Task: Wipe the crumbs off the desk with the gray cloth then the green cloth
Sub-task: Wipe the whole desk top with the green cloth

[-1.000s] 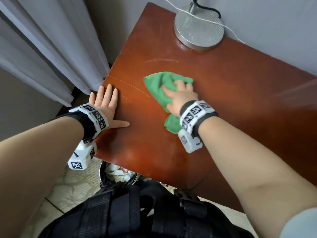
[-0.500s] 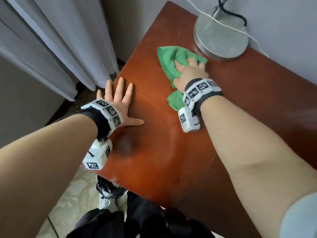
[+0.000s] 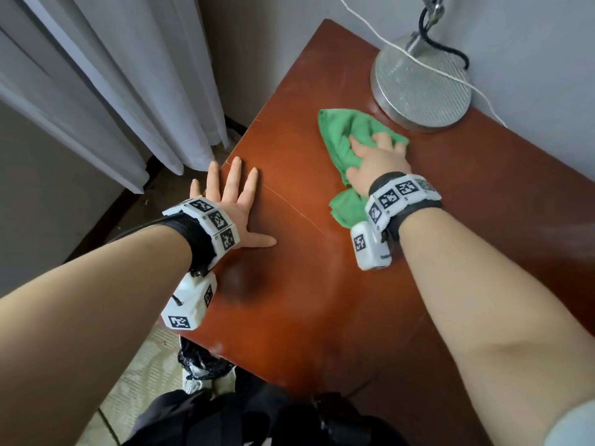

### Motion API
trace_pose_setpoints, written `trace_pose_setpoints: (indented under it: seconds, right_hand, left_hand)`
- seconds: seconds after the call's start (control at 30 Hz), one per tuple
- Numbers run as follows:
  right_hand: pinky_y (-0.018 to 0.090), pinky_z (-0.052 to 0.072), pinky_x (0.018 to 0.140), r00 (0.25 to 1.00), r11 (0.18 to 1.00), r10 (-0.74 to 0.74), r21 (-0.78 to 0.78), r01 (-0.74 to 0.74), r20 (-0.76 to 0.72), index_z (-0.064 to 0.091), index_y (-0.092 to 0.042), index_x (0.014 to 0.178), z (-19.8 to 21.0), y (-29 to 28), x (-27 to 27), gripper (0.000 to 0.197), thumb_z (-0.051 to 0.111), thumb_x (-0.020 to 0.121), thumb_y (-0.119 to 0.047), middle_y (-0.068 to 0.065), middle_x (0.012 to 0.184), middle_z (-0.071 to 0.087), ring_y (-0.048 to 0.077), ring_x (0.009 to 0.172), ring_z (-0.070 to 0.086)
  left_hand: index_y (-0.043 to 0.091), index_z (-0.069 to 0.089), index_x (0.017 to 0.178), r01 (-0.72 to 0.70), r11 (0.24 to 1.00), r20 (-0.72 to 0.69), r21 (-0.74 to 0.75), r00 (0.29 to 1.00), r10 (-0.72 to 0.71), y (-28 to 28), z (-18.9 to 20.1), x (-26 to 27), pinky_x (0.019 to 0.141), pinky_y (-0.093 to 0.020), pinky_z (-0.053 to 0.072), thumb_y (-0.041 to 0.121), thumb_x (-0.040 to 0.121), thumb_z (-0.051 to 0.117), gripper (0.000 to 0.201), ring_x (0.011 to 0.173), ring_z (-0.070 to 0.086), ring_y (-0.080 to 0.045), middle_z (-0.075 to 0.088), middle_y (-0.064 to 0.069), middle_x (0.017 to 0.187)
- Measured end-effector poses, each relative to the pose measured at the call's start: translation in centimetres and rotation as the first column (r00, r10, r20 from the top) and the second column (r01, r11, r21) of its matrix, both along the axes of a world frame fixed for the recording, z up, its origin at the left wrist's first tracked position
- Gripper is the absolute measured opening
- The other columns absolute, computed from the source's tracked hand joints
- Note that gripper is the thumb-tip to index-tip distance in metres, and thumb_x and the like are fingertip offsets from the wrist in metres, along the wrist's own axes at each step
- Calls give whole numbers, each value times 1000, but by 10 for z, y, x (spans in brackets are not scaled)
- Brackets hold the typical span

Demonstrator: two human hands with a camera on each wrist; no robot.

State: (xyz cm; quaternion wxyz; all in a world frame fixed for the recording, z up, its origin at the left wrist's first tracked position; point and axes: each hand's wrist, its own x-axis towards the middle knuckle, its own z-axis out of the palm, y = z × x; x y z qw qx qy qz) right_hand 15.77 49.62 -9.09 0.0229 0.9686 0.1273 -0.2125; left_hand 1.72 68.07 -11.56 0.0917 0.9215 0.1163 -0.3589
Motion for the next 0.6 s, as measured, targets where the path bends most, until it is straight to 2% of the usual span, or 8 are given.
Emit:
trace_pose_setpoints:
  seconds: [0.07,0.13,0.2,0.33,0.53,0.6]
  right_hand:
    - [41,34,102,977,973,215,87,-213,-9,27,-47,141,-5,22,-26,58,46,88,-32,-2,150,20,29,132,22]
    - [40,33,104,952,943,305,147,-297,-32,29,-49,139,-8,29,-37,57,46,88,-30,-6,151,20,28,133,22]
    - [41,31,106,963,957,266,126,-260,-36,26,-50,140,-7,19,-25,58,44,89,-28,-7,153,18,28,134,20]
    - [43,31,106,1000,1000,30,1,-30,-1,18,-47,143,-3,-10,10,60,41,92,-29,-4,156,13,31,135,20]
    - [44,31,107,999,997,-27,-72,25,-36,10,-42,147,-4,19,49,60,36,94,-31,-4,157,7,34,138,15]
    - [45,27,109,1000,994,-14,-111,11,-26,7,-36,149,2,35,62,59,33,96,-30,0,158,6,34,140,14]
  left_hand:
    - [28,-30,141,-2,1000,23,2,1000,2,1,-1,1,114,-56,-4,80,66,51,123,139,-27,-34,-36,-1,149]
    - [28,-29,142,5,1000,34,4,999,-5,2,-1,3,114,-57,-4,81,65,51,123,139,-26,-35,-35,-1,149]
    - [29,-30,141,12,1000,35,10,999,-12,2,-1,6,114,-56,-3,82,64,51,123,139,-25,-35,-35,-1,149]
    - [31,-31,140,31,999,22,11,999,-32,3,0,21,114,-56,-5,83,62,51,125,138,-27,-35,-38,-1,148]
    - [32,-28,142,42,999,31,-12,999,-41,6,1,53,113,-58,-2,81,61,54,125,140,-24,-34,-37,1,148]
    - [32,-28,142,47,999,32,-3,998,-47,6,-2,57,114,-58,-1,81,62,55,124,140,-24,-34,-38,1,148]
